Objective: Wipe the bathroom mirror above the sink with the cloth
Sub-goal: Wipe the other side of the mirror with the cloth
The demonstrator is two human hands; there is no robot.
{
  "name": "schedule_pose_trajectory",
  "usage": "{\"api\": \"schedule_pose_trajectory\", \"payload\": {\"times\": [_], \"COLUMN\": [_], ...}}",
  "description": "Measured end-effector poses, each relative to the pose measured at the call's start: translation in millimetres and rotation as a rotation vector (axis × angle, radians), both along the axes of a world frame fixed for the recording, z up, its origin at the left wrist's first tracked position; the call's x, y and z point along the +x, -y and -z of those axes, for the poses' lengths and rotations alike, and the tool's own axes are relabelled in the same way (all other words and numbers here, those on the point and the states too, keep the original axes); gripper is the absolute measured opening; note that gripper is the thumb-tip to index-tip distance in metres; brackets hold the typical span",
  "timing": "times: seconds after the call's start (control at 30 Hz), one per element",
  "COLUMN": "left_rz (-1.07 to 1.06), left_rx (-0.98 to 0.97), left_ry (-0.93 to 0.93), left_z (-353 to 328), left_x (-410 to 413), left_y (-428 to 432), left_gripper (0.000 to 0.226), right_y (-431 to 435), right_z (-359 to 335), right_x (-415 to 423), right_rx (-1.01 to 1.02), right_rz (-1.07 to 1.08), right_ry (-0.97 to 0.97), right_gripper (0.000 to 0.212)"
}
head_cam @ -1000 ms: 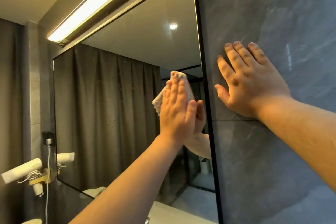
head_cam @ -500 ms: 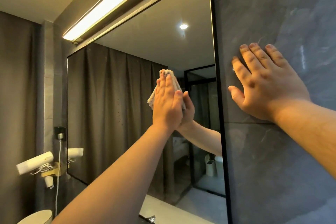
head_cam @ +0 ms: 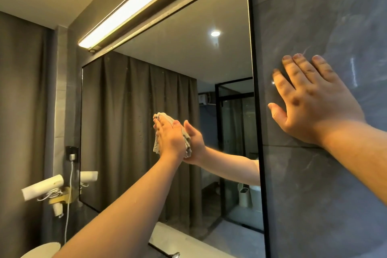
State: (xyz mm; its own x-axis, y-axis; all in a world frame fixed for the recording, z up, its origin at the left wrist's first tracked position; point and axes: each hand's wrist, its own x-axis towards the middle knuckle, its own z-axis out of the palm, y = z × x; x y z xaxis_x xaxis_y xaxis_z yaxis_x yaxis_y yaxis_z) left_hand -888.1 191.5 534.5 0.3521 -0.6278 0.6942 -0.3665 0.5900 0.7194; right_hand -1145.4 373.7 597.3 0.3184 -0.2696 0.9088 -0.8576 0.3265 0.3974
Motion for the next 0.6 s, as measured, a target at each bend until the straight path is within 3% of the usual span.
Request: {"api": "schedule_pose_trajectory", "payload": {"times": [0.1, 0.27, 0.6], "left_rz": [0.008, -0.005, -0.093], "left_rx": [0.004, -0.084, -0.601], "left_ry": [-0.021, 0.102, 0.581], "left_z": [-23.6, -47.4, -43.4], "left_x": [5.3, 8.1, -46.1], "left_y": [0.1, 2.7, -17.8], "left_gripper": [0.062, 0.059, 0.06], "right_y": [0.1, -0.5, -3.0], "right_z": [0.2, -0.2, 0.7], "right_x": [0.2, 0.1, 1.9], "right_rx": [0.0, 0.011, 0.013], "right_rz": [0.008, 0.02, 0.039], "right_ry": [0.005, 0.005, 0.015], "right_gripper": [0.076, 0.076, 0.077]}}
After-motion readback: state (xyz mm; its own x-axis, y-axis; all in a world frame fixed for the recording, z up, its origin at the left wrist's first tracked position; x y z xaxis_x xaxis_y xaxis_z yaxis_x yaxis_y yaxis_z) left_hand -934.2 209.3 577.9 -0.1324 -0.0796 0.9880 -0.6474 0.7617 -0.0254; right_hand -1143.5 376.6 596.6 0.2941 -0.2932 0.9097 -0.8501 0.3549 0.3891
